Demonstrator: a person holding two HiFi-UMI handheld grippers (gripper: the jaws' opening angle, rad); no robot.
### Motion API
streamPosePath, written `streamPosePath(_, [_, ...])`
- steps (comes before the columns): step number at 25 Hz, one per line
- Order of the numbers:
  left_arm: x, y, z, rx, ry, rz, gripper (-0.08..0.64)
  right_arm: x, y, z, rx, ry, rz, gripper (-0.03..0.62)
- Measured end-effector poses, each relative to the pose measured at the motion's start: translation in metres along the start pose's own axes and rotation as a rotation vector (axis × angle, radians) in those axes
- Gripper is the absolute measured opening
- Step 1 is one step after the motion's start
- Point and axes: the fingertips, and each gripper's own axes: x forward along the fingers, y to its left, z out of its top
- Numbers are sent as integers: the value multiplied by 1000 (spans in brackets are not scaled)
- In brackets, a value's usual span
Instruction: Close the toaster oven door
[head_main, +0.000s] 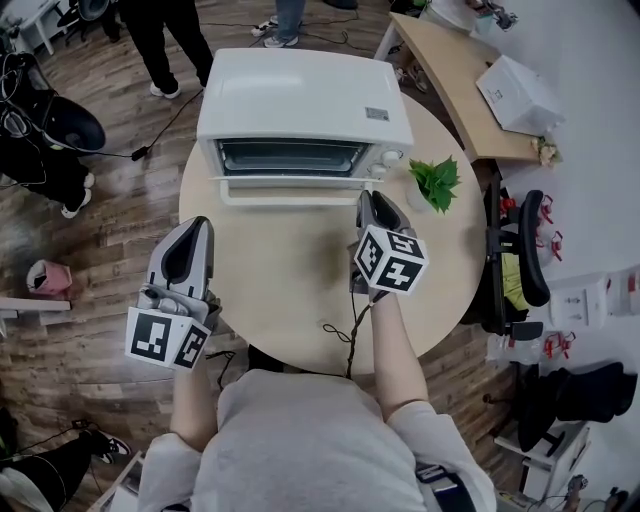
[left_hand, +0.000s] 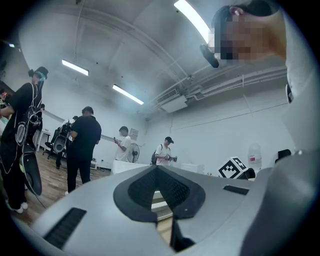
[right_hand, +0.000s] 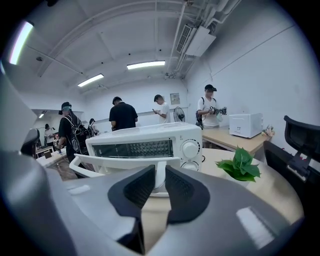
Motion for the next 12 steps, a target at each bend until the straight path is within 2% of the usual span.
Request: streamPosePath(12, [-2, 11, -1, -8, -1, 10, 2, 25, -1, 27, 13, -17, 7, 74])
